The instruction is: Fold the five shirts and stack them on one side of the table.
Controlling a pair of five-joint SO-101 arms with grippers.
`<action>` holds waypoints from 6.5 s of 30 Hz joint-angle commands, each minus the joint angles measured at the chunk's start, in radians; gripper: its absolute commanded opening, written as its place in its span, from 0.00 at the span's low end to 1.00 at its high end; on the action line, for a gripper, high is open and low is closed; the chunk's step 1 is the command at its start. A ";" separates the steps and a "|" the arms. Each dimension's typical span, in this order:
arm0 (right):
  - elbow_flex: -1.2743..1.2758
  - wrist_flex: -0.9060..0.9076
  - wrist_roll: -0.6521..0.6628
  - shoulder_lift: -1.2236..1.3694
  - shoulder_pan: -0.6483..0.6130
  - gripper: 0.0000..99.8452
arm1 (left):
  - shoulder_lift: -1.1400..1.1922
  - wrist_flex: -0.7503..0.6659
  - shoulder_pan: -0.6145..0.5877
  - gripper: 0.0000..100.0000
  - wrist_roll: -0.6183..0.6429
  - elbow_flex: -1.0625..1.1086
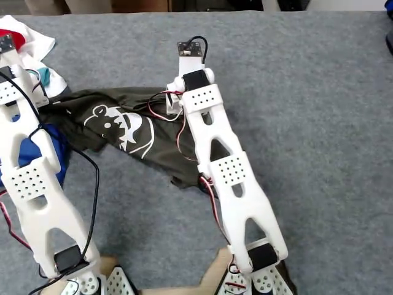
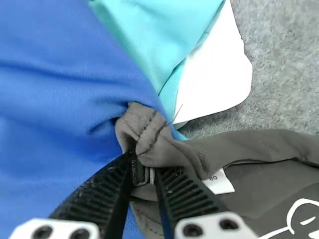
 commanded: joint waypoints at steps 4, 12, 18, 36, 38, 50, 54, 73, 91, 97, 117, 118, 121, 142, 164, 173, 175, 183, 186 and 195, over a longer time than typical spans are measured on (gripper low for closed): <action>-0.133 0.064 0.021 -0.048 0.004 0.01 | -0.018 -0.002 -0.009 0.02 0.006 -0.012; -0.133 0.012 0.035 -0.286 0.015 0.01 | -0.018 0.135 -0.002 0.02 0.008 -0.239; -0.133 -0.095 0.086 -0.484 0.065 0.01 | -0.018 0.315 -0.002 0.02 0.020 -0.612; -0.133 -0.195 0.196 -0.972 0.202 0.01 | -0.450 0.393 0.063 0.02 0.216 -0.736; -0.133 -0.215 0.196 -1.038 0.243 0.01 | -0.536 0.394 0.097 0.02 0.219 -0.736; -0.128 -0.242 0.195 -1.351 0.450 0.01 | -0.912 0.394 0.219 0.02 0.127 -0.735; -0.125 -0.241 0.195 -1.412 0.466 0.01 | -1.026 0.396 0.218 0.02 0.114 -0.720; -0.013 -0.250 0.193 -1.535 0.460 0.01 | -1.570 0.385 0.227 0.02 0.014 0.163; 0.504 -0.781 0.193 -1.024 0.464 0.01 | -1.481 -0.967 0.299 0.02 -0.084 1.521; 0.455 -0.876 0.193 -0.831 0.440 0.01 | -1.198 -1.298 0.282 0.02 -0.114 1.562; 0.329 -0.726 0.193 -0.674 0.414 0.01 | -0.375 -0.592 0.250 0.02 0.078 0.367; 0.332 -0.721 0.193 -0.673 0.414 0.01 | -0.355 -0.559 0.258 0.02 0.078 0.333; 0.335 -0.692 0.192 -0.671 0.381 0.01 | -0.308 -0.473 0.267 0.02 0.078 0.265; 0.328 -0.801 0.192 -0.309 0.033 0.07 | -0.265 -0.138 0.279 0.02 0.081 0.247; 0.328 -0.810 0.199 -0.156 -0.031 0.24 | -0.265 -0.138 0.278 0.02 0.083 0.247; 0.326 -0.807 0.199 -0.117 -0.027 0.13 | -0.265 -0.141 0.275 0.02 0.083 0.247; 0.326 -0.807 0.199 -0.117 -0.010 0.03 | -0.265 -0.141 0.276 0.02 0.083 0.247; 0.252 -0.767 0.199 -0.122 0.099 0.01 | -0.265 -0.140 0.273 0.02 0.083 0.247; 0.117 -0.646 0.196 -0.122 0.140 0.01 | -0.265 -0.140 0.272 0.02 0.083 0.247; -0.116 -0.112 0.215 -0.168 0.203 0.01 | -0.265 -0.138 0.273 0.02 0.081 0.247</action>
